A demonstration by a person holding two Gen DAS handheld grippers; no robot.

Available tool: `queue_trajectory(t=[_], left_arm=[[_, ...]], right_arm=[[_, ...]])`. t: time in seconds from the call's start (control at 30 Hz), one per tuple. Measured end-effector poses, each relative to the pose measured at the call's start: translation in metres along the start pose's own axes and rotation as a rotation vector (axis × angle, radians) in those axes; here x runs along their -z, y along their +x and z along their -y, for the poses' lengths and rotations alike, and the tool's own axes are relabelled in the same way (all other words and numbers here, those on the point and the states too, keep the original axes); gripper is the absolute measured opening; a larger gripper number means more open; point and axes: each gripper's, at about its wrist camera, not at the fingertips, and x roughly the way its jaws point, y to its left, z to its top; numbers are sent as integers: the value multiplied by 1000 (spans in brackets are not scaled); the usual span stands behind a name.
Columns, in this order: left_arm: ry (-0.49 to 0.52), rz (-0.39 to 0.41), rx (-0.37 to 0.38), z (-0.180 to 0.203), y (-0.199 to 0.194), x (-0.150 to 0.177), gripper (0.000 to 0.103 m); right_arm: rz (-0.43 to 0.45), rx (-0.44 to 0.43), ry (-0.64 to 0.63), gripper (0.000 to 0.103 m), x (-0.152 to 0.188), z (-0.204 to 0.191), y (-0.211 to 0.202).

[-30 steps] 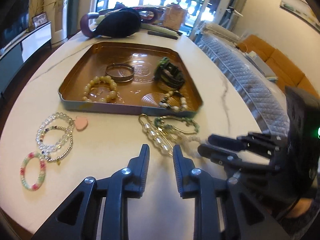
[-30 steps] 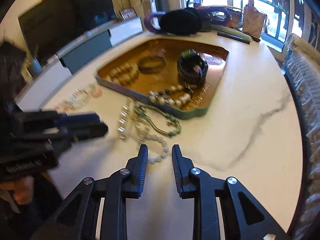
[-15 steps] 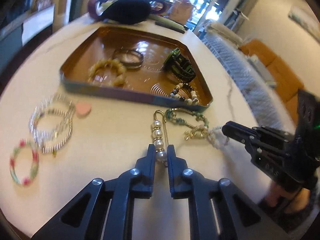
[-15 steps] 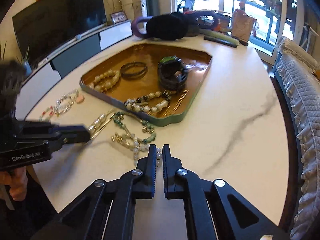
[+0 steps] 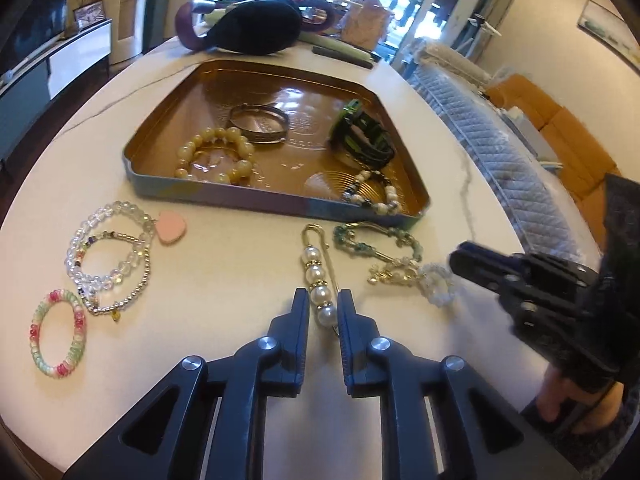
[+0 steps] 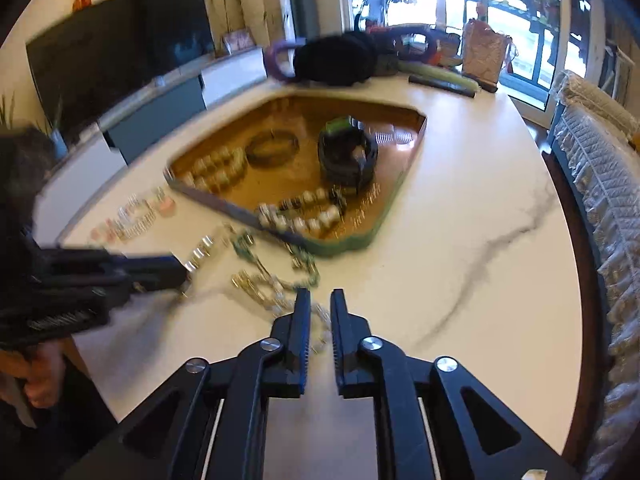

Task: Organize jewelry
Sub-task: 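Close the left tool on the pearl pin brooch while the right tool grasps a white pearl bracelet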

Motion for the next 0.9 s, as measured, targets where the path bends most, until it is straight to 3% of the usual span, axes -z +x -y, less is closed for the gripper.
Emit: queue_trajectory(t=[0.07,0.23,0.33,0.37,0.4,0.43,0.47,0.67,0.9], left_arm=[[-13,-10,7,-2,3,-1,24],[12,3,-3,4,5,-2,31],[62,15,-31,11,7,-2,31],[108,5,-61,17,8,-1,27],[158,-3,-104,23,9,-1,22],[181,-8,-128,26,10,0,13],[180,-12,-127,26,9,0,12],[147,-28,-88,22,3,0,12],[172,18,-67,33,-15,-5,12]], right_arm=[[9,-33,-23,28,-2,-5,-2],[-64,-42,-104,29,2,-26,22],[-66,-8,-122,25,3,-28,29],[-68,11,-134,11,3,-30,29],[-68,26,-143,5,3,-30,29],[-68,25,-142,5,2,-29,29],[-70,20,-127,5,1,-27,29],[-47,18,-85,5,-1,-21,23],[12,35,-102,5,-6,-28,0]])
